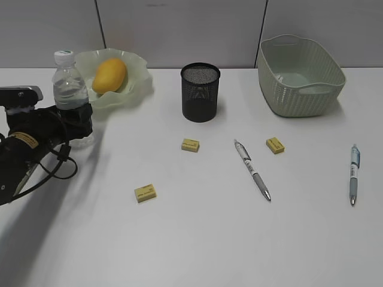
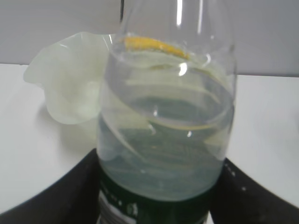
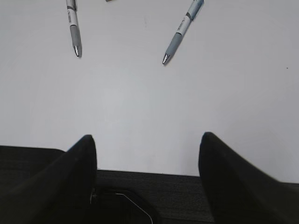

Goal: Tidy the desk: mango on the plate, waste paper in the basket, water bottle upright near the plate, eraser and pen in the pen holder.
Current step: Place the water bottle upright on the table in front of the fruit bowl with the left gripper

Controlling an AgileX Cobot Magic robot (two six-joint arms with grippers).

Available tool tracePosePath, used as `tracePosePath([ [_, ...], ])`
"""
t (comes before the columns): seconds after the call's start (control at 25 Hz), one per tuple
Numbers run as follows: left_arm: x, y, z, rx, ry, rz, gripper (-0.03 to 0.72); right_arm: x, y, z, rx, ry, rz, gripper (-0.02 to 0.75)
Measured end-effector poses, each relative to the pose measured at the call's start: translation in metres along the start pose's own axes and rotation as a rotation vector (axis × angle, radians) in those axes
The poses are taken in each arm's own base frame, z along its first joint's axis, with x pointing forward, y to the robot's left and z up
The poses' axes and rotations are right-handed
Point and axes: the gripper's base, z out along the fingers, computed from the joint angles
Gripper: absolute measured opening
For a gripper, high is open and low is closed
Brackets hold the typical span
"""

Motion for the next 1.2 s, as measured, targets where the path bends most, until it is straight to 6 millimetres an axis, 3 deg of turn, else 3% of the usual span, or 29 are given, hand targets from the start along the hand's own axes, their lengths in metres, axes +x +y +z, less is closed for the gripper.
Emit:
tracePosePath([
  [0.52, 0.0033, 0.0002, -0.0067, -0.001, 0.001, -0.002, 0.484, 0.0000, 0.0000, 0.0000, 0.000, 0.000, 0.000, 0.538],
  [1.2, 0.0060, 0.0008, -0.0096, -0.008, 0.019, -0.003, 0.590, 0.0000, 0.0000, 0.0000, 0.000, 0.000, 0.000, 0.538],
])
